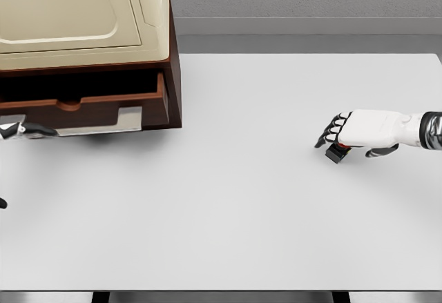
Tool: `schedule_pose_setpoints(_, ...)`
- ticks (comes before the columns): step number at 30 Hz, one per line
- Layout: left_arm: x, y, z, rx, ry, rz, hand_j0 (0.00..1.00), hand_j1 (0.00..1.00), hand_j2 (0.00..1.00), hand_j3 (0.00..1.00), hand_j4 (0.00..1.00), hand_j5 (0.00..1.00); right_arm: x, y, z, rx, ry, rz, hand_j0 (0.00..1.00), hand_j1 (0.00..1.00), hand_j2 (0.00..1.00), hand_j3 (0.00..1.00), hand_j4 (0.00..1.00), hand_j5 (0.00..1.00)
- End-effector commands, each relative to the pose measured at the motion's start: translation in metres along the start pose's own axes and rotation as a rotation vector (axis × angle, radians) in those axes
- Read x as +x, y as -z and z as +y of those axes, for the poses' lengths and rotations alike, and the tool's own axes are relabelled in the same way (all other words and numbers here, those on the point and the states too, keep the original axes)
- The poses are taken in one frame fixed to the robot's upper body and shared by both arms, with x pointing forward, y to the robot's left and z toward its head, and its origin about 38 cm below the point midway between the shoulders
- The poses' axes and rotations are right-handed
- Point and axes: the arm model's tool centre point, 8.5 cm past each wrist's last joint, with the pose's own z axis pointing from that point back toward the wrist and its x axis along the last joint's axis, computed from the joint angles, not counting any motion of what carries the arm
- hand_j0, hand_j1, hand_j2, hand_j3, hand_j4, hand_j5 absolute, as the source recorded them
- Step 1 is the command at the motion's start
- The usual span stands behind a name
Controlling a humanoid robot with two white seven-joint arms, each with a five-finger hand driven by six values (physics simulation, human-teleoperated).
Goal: Open the cabinet drawer with left arm, and place a switch into the drawer with right arm
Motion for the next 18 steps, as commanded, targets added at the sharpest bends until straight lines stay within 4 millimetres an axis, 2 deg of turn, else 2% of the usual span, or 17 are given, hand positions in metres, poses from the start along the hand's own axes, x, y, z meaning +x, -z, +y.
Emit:
schedule_pose_setpoints(1,-0.013,-0.006,-0.009,-0.067,0.066,0.101,1.00,1.00,1.00,1.00,1.00,1.00,-0.001,-0.001,-0.001,-0.003,0.002,0.003,0.90,0.90,0.90,0.90,0.90,0.90)
schedule_pose_setpoints(18,-0.010,-0.018,-0.008,-0.056,0.027,0.120,1.00,1.00,1.00,1.00,1.00,1.00,-0.003,0.000,0.002,0.002,0.010,0.007,0.86,0.86,0.86,0.86,0.86,0.86)
